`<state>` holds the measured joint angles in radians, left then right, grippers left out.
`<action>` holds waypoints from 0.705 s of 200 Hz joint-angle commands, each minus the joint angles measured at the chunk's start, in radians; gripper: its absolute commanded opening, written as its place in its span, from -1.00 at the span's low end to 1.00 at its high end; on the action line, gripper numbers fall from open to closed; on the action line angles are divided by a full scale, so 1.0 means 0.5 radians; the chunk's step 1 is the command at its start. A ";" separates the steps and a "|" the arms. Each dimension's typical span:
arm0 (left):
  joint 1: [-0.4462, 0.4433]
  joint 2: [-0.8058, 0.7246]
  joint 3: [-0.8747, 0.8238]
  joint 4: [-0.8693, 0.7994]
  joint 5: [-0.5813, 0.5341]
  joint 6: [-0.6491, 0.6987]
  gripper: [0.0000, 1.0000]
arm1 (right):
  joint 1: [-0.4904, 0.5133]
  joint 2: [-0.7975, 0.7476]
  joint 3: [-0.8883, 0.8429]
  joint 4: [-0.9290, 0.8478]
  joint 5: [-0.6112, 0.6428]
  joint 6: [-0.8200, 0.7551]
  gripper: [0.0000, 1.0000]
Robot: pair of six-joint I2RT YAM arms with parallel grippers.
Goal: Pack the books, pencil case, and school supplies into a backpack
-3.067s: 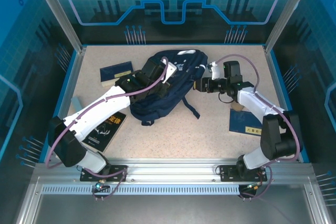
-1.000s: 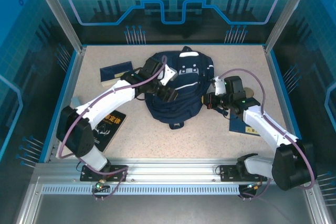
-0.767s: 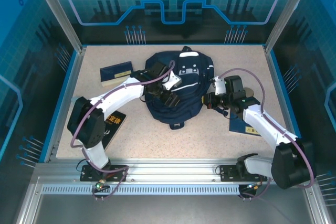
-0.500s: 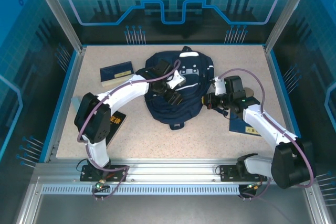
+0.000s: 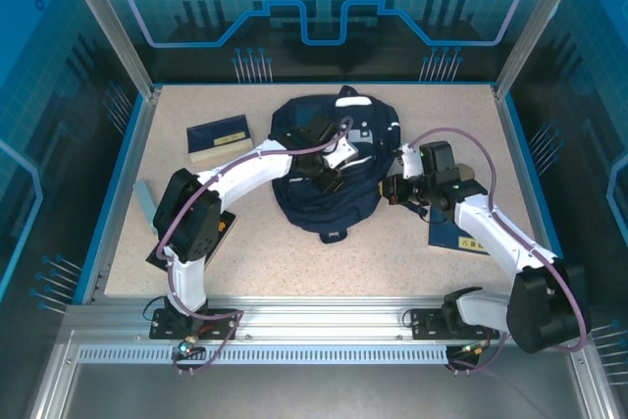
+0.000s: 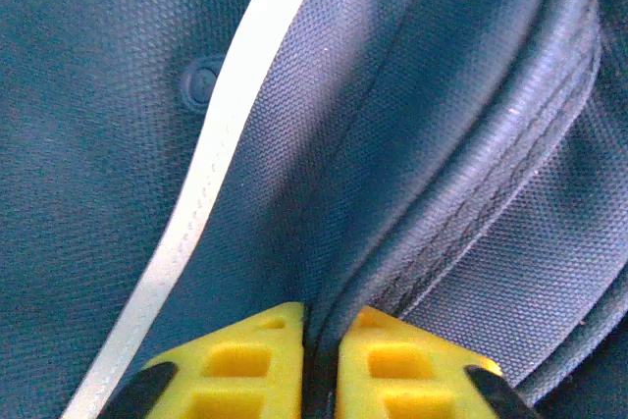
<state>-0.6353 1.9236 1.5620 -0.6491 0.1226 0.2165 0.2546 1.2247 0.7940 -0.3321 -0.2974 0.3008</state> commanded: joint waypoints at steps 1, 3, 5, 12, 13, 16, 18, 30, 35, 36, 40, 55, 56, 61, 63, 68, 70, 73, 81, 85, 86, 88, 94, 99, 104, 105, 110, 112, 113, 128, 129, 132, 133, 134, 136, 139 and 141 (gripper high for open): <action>0.017 -0.101 0.036 0.202 -0.179 -0.243 -0.89 | 0.065 -0.103 0.079 -0.154 0.048 -0.086 -1.00; 0.019 -0.110 0.035 0.215 -0.184 -0.258 -0.90 | 0.075 -0.107 0.081 -0.162 0.058 -0.088 -1.00; 0.019 -0.118 0.032 0.226 -0.188 -0.270 -0.91 | 0.088 -0.112 0.081 -0.174 0.067 -0.091 -1.00; 0.019 -0.145 0.022 0.270 -0.205 -0.321 -0.92 | 0.133 -0.130 0.076 -0.202 0.091 -0.097 -1.00; 0.019 -0.151 0.021 0.275 -0.208 -0.331 -0.93 | 0.142 -0.133 0.076 -0.207 0.095 -0.098 -1.00; 0.017 -0.162 0.019 0.292 -0.216 -0.351 -0.94 | 0.165 -0.142 0.077 -0.214 0.103 -0.098 -1.00; 0.019 -0.167 0.018 0.304 -0.222 -0.363 -0.94 | 0.182 -0.145 0.076 -0.223 0.108 -0.098 -1.00; 0.017 -0.199 0.020 0.346 -0.249 -0.433 -0.96 | 0.280 -0.165 0.064 -0.238 0.129 -0.096 -1.00; 0.018 -0.208 0.023 0.360 -0.256 -0.459 -0.97 | 0.338 -0.170 0.060 -0.240 0.134 -0.090 -1.00; 0.017 -0.210 0.024 0.363 -0.255 -0.463 -0.97 | 0.345 -0.170 0.059 -0.239 0.134 -0.088 -1.00; 0.019 -0.213 0.026 0.372 -0.251 -0.480 -0.97 | 0.385 -0.171 0.056 -0.238 0.136 -0.081 -1.00; 0.018 -0.222 0.044 0.401 -0.245 -0.532 -0.98 | 0.526 -0.163 0.029 -0.185 0.129 -0.040 -1.00; 0.018 -0.221 0.044 0.403 -0.242 -0.535 -0.98 | 0.533 -0.162 0.026 -0.181 0.125 -0.036 -1.00; 0.017 -0.221 0.050 0.408 -0.237 -0.545 -0.98 | 0.579 -0.154 0.012 -0.145 0.112 -0.019 -1.00; 0.018 -0.221 0.051 0.409 -0.234 -0.551 -0.98 | 0.594 -0.150 0.010 -0.131 0.103 -0.010 -1.00; 0.017 -0.216 0.056 0.414 -0.225 -0.562 -0.98 | 0.632 -0.138 -0.003 -0.088 0.085 0.010 -1.00; 0.019 -0.215 0.057 0.418 -0.222 -0.568 -0.98 | 0.647 -0.136 -0.011 -0.074 0.075 0.018 -1.00; 0.017 -0.216 0.058 0.422 -0.214 -0.577 -0.98 | 0.675 -0.124 -0.014 -0.044 0.064 0.030 -1.00; 0.016 -0.214 0.058 0.433 -0.200 -0.594 -0.98 | 0.730 -0.097 -0.025 0.022 0.044 0.066 -1.00; 0.017 -0.214 0.058 0.440 -0.196 -0.603 -0.98 | 0.757 -0.079 -0.029 0.050 0.043 0.082 -1.00; 0.016 -0.214 0.058 0.441 -0.193 -0.605 -0.98 | 0.764 -0.074 -0.028 0.060 0.044 0.086 -1.00; 0.018 -0.212 0.058 0.444 -0.189 -0.610 -0.98 | 0.774 -0.067 -0.028 0.074 0.043 0.096 -1.00; 0.017 -0.216 0.053 0.453 -0.180 -0.623 -0.99 | 0.804 -0.036 -0.029 0.112 0.049 0.129 -1.00; 0.019 -0.219 0.050 0.464 -0.171 -0.633 -0.99 | 0.815 -0.010 -0.021 0.140 0.049 0.167 -1.00; 0.019 -0.222 0.041 0.475 -0.163 -0.638 -0.99 | 0.820 0.019 -0.007 0.153 0.048 0.217 -1.00; 0.019 -0.225 0.040 0.479 -0.163 -0.638 -0.99 | 0.821 0.023 -0.004 0.154 0.048 0.227 -1.00; 0.019 -0.227 0.029 0.488 -0.160 -0.641 -0.99 | 0.823 0.043 0.013 0.158 0.071 0.287 -1.00; 0.020 -0.230 0.026 0.495 -0.158 -0.642 -0.99 | 0.822 0.044 0.015 0.158 0.077 0.298 -1.00; 0.021 -0.232 0.023 0.498 -0.156 -0.643 -0.99 | 0.824 0.046 0.019 0.158 0.081 0.309 -1.00; 0.029 -0.261 -0.024 0.530 -0.147 -0.647 -0.99 | 0.823 0.014 0.021 0.159 0.214 0.440 -0.96; 0.030 -0.262 -0.026 0.534 -0.146 -0.647 -0.99 | 0.823 0.008 0.022 0.157 0.222 0.447 -0.96; 0.034 -0.270 -0.035 0.538 -0.140 -0.649 -0.99 | 0.818 -0.007 0.019 0.150 0.252 0.464 -0.94; 0.036 -0.273 -0.040 0.541 -0.139 -0.648 -0.99 | 0.816 -0.015 0.018 0.148 0.259 0.471 -0.94; 0.036 -0.273 -0.043 0.541 -0.137 -0.650 -0.99 | 0.814 -0.022 0.017 0.144 0.269 0.478 -0.93; 0.038 -0.277 -0.052 0.546 -0.132 -0.647 -0.99 | 0.810 -0.034 0.015 0.139 0.282 0.490 -0.91; 0.039 -0.283 -0.062 0.550 -0.128 -0.645 -0.99 | 0.801 -0.056 0.014 0.128 0.299 0.502 -0.87; 0.042 -0.286 -0.070 0.555 -0.124 -0.646 -0.99 | 0.792 -0.073 0.011 0.121 0.310 0.513 -0.85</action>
<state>-0.6365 1.8557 1.5482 -0.5186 0.0410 -0.0414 0.6449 1.2427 0.7929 -0.2844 -0.1886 0.4347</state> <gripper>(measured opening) 0.070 0.061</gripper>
